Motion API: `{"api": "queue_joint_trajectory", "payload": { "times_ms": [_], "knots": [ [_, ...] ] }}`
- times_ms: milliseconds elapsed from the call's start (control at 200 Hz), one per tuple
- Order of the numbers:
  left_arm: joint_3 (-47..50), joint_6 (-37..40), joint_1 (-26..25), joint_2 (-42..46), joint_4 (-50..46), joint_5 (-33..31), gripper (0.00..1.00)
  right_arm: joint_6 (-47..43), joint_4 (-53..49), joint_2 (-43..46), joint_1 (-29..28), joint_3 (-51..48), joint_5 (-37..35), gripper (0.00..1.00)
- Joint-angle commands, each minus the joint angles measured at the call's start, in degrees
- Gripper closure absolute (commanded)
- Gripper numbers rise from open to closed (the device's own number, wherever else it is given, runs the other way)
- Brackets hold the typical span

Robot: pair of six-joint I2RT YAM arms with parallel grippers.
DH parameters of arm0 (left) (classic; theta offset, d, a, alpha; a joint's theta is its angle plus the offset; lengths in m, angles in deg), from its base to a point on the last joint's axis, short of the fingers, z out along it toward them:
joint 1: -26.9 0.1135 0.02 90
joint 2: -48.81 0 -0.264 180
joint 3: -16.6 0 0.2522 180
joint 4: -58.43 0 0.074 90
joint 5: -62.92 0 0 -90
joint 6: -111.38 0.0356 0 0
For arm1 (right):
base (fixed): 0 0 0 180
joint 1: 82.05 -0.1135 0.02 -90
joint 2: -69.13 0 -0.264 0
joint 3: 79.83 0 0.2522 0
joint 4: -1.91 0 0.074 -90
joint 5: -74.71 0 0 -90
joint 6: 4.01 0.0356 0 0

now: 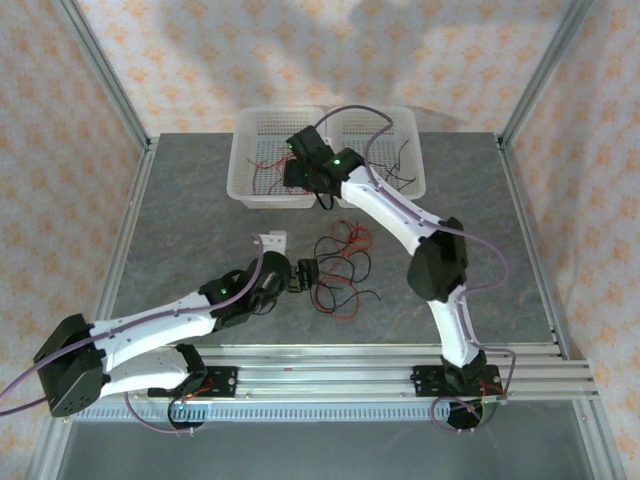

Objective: Untangle the cables

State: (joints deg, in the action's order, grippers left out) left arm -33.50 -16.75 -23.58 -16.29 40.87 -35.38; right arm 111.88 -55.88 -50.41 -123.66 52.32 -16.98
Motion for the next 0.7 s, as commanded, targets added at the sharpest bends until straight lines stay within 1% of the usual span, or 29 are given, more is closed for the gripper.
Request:
{"api": "queue_joint_trajectory", "payload": {
  "times_ms": [0, 90, 180, 445, 696],
  "knots": [
    [-3.5, -1.7, 0.5, -4.9, -10.9, 9.1, 0.23, -0.2, 4.7, 8.2, 0.3, -7.7, -2.9, 0.22],
    [-5.3, -2.1, 0.4, -8.6, -14.2, 11.7, 0.27, 0.1, 7.4, 13.0, 0.6, -13.7, -2.4, 0.22],
    [-6.1, -2.0, 0.3, -11.3, -15.2, 13.2, 0.29, 0.1, 9.5, 17.4, 0.9, -19.2, -2.0, 0.23],
    [-5.7, -2.2, 0.1, -14.3, -11.5, 18.7, 0.39, 1.1, 15.0, 30.7, 2.0, -35.4, 0.4, 0.25],
    [-6.4, -2.0, 0.2, -17.8, -9.4, 18.5, 0.46, 2.6, 19.7, 41.6, 2.1, -49.6, 1.8, 0.27]
  ]
}}
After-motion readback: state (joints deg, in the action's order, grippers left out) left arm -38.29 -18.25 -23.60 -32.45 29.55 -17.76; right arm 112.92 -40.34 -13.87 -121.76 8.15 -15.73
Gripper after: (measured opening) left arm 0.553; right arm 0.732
